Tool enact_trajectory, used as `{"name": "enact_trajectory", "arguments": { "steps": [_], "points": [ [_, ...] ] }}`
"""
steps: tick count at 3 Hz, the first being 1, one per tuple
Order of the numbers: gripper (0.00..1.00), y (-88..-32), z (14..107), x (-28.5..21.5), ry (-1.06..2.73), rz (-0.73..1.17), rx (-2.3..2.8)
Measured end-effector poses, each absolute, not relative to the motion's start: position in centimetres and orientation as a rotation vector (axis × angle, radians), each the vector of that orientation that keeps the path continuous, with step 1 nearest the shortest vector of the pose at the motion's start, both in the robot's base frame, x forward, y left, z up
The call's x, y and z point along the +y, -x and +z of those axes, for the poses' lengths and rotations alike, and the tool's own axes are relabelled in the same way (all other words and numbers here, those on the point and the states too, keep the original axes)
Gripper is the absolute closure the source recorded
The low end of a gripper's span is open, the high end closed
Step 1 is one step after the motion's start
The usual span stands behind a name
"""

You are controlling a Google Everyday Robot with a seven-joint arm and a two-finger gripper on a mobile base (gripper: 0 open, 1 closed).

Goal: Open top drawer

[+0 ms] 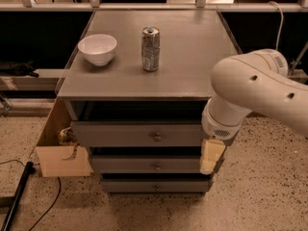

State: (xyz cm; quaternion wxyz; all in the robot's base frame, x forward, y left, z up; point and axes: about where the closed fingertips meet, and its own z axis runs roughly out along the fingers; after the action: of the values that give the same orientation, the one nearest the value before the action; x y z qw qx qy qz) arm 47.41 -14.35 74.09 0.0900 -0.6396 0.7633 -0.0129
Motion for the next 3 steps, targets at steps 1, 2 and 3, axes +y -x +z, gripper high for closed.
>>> {"name": "enact_trajectory", "arguments": {
  "steps": [1, 2, 3],
  "points": [
    [0.0, -47.26, 73.62, -14.72, 1.828, -0.068, 2.249],
    [0.0, -47.26, 73.61, -14.7, 1.829, -0.068, 2.249],
    [0.0, -47.49, 73.36, -13.75, 1.86, -0.085, 2.236]
  ]
}}
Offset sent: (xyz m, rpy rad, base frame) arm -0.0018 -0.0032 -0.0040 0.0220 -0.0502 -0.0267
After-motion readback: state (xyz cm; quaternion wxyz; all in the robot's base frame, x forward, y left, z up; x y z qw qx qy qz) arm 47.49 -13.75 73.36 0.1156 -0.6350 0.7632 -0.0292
